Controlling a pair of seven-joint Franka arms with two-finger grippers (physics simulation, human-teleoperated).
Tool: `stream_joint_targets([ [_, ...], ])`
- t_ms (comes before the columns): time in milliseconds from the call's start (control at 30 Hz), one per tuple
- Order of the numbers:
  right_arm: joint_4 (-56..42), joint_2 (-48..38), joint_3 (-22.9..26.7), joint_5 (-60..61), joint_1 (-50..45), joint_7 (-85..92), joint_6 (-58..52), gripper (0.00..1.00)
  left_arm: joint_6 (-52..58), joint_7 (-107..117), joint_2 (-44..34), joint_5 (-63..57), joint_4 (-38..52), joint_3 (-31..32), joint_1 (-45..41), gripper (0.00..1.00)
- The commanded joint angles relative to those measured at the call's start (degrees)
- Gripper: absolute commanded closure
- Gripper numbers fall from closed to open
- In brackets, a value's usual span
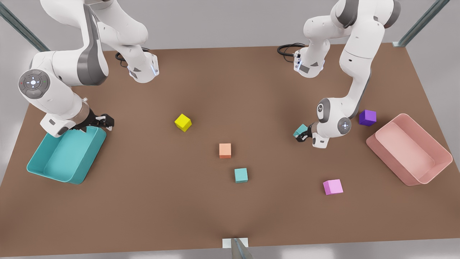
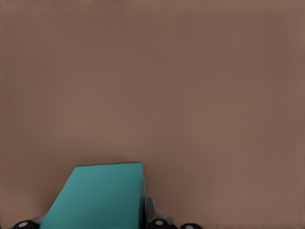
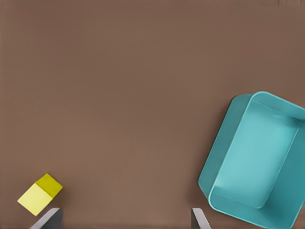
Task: Stack the two blue cubes on top of each other
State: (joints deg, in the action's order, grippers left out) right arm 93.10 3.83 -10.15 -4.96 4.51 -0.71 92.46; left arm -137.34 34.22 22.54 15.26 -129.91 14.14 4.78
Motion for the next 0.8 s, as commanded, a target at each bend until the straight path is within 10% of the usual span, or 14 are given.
stream_joint_targets([
  [0,-0.03,-0.06,-0.05,0.03,-0.11,6.16,-0.08,0.00,-0.03,-3.81,-1.09,0.29,0.36,0.01,0.05,0.32],
  [133,-0.03,0.03,-0.05,0.03,-0.11,6.16,-0.17,0.00,6.55,0.49,-4.70,-0.32,5.18,3.52,-3.63,0.31],
  [300,-0.03,0.30,-0.05,-0.23,-0.64,6.07,-0.44,0.00,29.59,18.25,9.71,-11.75,44.38,3.53,-20.51,0.31],
  [767,-0.38,0.47,0.04,-0.41,-0.82,5.37,-0.52,0.00,27.83,22.12,34.33,-20.54,76.21,2.82,-29.48,0.31],
])
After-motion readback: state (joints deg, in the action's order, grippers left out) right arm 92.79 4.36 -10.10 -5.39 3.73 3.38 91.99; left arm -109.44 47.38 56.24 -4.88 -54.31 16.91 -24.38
